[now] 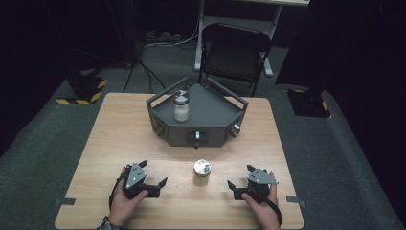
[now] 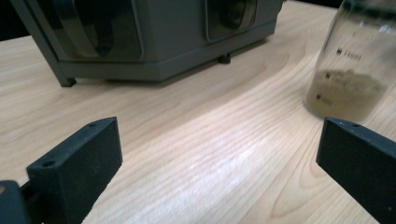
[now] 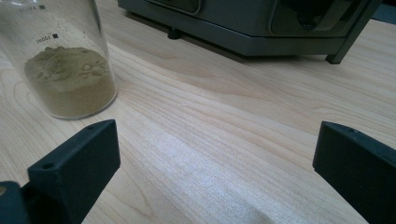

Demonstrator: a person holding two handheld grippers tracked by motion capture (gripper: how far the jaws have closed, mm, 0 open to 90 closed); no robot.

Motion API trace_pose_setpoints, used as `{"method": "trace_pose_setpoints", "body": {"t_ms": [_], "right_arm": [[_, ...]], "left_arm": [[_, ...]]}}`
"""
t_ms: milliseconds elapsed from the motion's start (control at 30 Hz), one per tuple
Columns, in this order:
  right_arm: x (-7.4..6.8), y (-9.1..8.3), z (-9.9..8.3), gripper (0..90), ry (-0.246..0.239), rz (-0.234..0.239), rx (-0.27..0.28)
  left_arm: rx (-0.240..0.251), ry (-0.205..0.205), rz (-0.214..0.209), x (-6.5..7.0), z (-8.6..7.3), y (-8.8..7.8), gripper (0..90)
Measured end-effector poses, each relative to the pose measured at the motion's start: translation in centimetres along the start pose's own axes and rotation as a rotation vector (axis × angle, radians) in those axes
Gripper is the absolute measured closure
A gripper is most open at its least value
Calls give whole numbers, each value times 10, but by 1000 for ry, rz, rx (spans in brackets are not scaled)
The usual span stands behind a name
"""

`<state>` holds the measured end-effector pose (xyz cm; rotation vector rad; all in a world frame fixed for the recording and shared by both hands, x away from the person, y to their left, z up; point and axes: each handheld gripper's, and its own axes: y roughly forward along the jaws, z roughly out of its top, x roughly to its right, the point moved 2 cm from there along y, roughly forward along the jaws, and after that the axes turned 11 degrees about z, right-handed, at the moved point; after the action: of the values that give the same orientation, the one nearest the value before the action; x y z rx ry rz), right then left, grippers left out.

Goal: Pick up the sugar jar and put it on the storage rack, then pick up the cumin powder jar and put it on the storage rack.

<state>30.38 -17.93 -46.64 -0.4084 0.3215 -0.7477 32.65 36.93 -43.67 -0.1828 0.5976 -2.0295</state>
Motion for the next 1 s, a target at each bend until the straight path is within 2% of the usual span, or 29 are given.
{"method": "trace_pose_setpoints", "body": {"t_ms": [33, 133, 367, 567, 867, 1000], "right_arm": [[-1, 0, 0, 5, 2, -4, 0], [-1, 0, 0, 5, 2, -9, 0], [-4, 0, -1, 5, 1, -20, 4], [-1, 0, 1, 5, 7, -2, -8], [-4, 0, 0, 5, 6, -22, -2], [-4, 0, 1, 5, 3, -19, -7]], "left_arm": [[-12, -10, 0, 0, 0, 0, 7], [-8, -5, 4, -1, -1, -1, 6], [-4, 43, 21, 7, -1, -4, 7], [-1, 70, 24, 10, -1, -6, 8], [8, 51, -3, 4, -4, -8, 8], [5, 50, -1, 4, -4, -9, 8]]}}
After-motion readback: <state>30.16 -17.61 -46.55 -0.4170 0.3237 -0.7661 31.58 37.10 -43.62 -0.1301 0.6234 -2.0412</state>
